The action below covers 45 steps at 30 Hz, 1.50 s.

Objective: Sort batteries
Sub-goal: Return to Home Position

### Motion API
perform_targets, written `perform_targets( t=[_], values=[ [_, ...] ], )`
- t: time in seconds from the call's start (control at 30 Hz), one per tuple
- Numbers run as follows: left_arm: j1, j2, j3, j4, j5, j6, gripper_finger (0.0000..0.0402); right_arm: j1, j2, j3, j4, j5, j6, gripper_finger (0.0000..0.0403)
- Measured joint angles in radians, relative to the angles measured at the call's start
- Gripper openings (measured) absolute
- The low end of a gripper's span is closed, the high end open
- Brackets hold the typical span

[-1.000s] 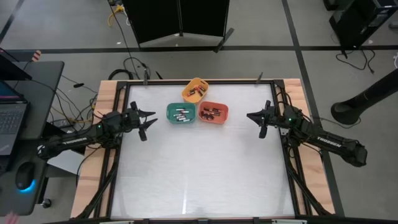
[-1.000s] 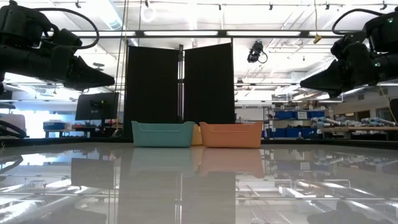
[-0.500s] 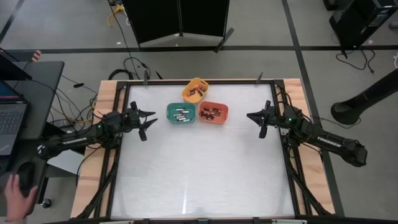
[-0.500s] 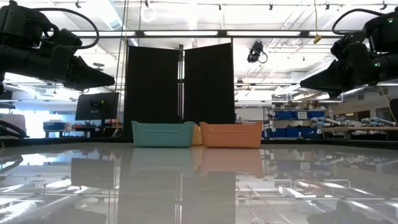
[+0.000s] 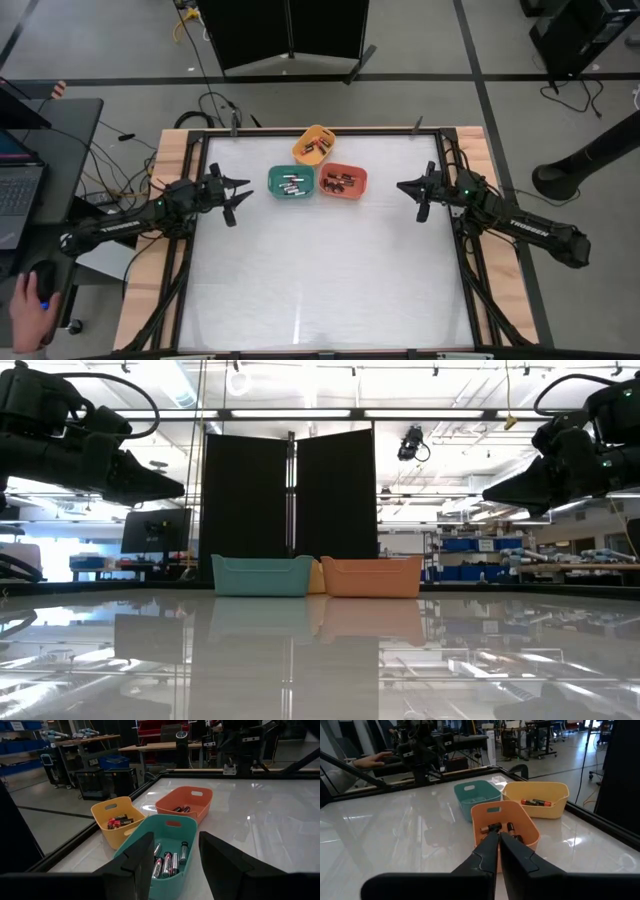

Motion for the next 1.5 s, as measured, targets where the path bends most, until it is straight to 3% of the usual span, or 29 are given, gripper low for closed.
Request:
perform_targets(
  t=[1.5],
  values=[
    [0.000,0.000,0.000,0.000,0.000,0.000,0.0163,0.000,0.000,0.000,0.000,0.000,0.000,0.0030]
  ],
)
